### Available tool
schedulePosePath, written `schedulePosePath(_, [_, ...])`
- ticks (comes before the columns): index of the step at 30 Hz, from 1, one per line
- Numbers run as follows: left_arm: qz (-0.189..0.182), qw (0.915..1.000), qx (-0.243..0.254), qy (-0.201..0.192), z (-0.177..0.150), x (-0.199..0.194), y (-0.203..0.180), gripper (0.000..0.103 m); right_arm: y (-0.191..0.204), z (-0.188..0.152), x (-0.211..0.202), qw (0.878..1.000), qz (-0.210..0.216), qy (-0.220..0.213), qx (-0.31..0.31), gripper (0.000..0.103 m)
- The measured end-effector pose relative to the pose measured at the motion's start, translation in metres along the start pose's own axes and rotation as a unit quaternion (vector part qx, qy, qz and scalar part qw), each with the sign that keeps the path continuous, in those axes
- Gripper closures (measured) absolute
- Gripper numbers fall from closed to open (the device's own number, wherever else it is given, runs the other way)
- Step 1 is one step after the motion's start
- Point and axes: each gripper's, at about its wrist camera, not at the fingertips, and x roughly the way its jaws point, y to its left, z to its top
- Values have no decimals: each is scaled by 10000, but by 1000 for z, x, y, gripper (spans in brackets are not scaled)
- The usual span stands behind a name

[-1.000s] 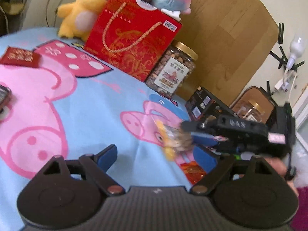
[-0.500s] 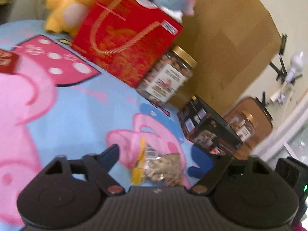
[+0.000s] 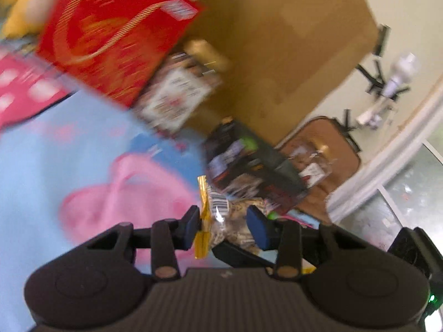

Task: Organize snacks
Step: 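Carry the nut bag into the silver tin and release it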

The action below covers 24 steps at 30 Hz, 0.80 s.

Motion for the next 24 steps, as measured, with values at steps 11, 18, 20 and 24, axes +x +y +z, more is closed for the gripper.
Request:
schedulePosePath(11, [-321,9962,806,-94,62,140,-97,65,-136,44,-20,9906,-1307,-296,290,54])
schedulePosePath(18, [87,9947,969,339,50,201,-112,62,-194,25,-17,9757,-1990,69,916,37])
schedulePosePath(20, [-55,9951,940,291,47,191,-112,62,-202,16,-35,9729,-1962,-143,1214,37])
schedulePosePath(24, [-113,9934,1135,147,38,156,-118,62,-200,-2,-75,9672,-1852,-543,1654,37])
